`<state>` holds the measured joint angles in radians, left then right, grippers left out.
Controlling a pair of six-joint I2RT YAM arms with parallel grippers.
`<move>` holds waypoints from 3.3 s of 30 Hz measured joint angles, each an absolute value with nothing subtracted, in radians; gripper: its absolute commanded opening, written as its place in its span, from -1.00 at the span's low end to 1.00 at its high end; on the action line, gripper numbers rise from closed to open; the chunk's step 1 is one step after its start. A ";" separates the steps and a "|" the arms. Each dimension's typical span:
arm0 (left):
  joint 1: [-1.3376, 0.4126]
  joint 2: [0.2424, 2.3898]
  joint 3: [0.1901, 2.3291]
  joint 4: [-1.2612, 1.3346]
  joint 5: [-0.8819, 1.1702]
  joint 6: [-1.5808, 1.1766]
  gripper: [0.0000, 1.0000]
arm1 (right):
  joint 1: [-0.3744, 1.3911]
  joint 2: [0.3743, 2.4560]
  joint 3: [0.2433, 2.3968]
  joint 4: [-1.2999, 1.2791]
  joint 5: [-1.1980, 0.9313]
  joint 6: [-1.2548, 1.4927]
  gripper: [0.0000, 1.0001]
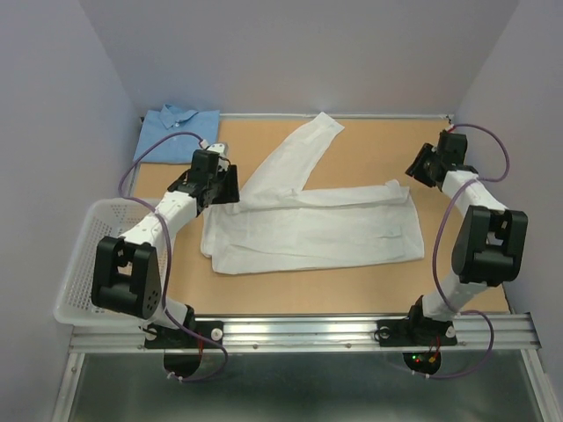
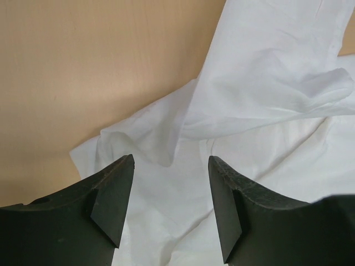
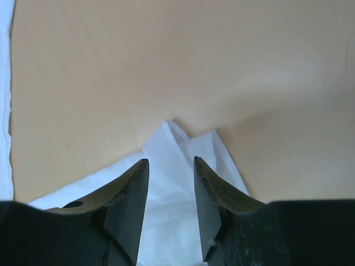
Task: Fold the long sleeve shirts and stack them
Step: Fold the shirt
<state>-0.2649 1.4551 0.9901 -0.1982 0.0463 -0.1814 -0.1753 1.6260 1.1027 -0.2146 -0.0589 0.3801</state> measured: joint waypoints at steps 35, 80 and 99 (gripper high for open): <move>-0.195 1.691 0.994 -0.135 0.031 -0.409 0.03 | -0.174 2.028 1.441 -0.339 -0.288 0.276 -0.17; -0.136 1.627 0.958 -0.120 0.155 -0.440 0.32 | -0.194 1.788 1.377 -0.402 -0.028 0.391 0.04; -0.175 1.597 0.942 -0.088 0.219 -0.426 0.23 | -0.128 1.639 0.785 -0.044 -0.334 0.640 -0.11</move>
